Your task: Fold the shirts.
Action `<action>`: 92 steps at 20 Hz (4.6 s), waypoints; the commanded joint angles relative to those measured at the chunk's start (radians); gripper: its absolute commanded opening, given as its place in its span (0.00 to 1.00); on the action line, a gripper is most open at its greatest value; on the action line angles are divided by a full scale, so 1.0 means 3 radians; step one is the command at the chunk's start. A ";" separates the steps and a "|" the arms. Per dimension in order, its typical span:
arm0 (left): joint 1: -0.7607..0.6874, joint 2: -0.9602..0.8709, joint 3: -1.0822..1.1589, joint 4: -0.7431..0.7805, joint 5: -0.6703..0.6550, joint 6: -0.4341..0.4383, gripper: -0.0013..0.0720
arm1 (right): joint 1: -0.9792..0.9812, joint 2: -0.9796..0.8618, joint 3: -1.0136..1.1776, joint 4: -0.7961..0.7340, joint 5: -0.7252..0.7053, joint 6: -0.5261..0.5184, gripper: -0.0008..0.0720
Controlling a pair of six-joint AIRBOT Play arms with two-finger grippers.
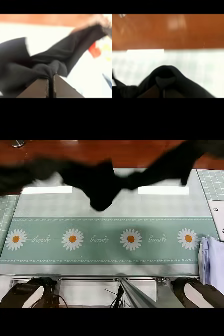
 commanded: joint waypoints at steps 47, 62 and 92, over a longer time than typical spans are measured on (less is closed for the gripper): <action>0.1865 -0.0704 -0.1350 0.2206 -0.1751 -0.0992 0.98 | -0.1077 -0.0905 -0.1266 -0.0821 0.1147 0.0371 0.86; 0.1450 -0.0768 -0.2780 0.0931 -0.0974 -0.0270 0.97 | -0.1076 -0.0225 -0.2941 -0.0514 0.0921 0.0058 0.86; 0.0524 -0.0610 -0.1938 0.0488 -0.0575 -0.0145 0.06 | -0.0266 -0.0659 -0.2026 0.0345 0.0759 -0.0361 0.04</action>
